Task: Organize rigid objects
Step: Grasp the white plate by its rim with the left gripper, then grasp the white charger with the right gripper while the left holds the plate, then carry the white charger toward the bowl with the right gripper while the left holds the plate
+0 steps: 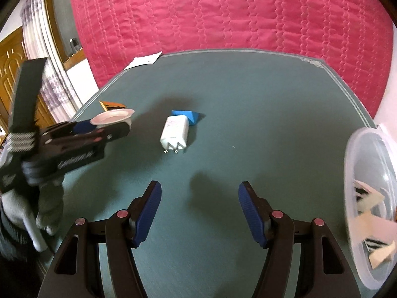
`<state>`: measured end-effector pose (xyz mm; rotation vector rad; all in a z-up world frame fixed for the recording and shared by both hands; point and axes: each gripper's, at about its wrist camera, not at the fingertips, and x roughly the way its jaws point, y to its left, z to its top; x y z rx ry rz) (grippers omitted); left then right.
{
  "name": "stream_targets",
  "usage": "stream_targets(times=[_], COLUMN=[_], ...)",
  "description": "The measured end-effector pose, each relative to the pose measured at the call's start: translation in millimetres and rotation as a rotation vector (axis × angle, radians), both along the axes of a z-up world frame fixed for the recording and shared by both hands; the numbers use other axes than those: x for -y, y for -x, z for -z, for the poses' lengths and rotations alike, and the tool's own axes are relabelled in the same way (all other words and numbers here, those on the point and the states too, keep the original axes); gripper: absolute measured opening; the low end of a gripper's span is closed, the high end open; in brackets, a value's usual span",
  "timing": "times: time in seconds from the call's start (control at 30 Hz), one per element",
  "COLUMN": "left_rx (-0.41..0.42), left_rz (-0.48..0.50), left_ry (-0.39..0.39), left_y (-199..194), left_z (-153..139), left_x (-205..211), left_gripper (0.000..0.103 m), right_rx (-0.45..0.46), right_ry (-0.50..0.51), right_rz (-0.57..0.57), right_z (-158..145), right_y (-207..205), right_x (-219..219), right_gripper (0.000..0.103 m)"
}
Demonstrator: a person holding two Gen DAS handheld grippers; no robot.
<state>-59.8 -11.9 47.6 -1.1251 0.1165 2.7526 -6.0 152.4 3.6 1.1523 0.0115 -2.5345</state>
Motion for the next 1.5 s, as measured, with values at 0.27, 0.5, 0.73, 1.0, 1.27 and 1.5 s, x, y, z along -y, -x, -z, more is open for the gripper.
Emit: stream_targets(times=[0.27, 0.5, 0.73, 1.0, 1.27, 1.5], left_rx=[-0.021, -0.015, -0.022, -0.016, -0.014, -0.01], left_rz=[0.0, -0.029, -0.031, -0.033, -0.024, -0.018], left_ry=[0.004, -0.012, -0.03, -0.034, -0.023, -0.017], left_y=[-25, -36, -39, -40, -42, -42], left_z=[-1, 3, 1, 3, 6, 9], left_x=[14, 32, 37, 38, 34, 31], left_gripper=[0.055, 0.055, 0.055, 0.055, 0.055, 0.055], right_rx=[-0.001, -0.019, -0.029, -0.024, -0.016, -0.012], right_ry=[-0.003, -0.019, -0.068, -0.093, -0.06, -0.027], right_rz=[-0.018, -0.043, -0.059, -0.048, -0.025, -0.015], right_z=[-1, 5, 10, 18, 17, 14], right_y=[32, 59, 75, 73, 55, 36], right_x=[26, 52, 74, 73, 50, 33], right_gripper=[0.066, 0.061, 0.05, 0.031, 0.031, 0.031])
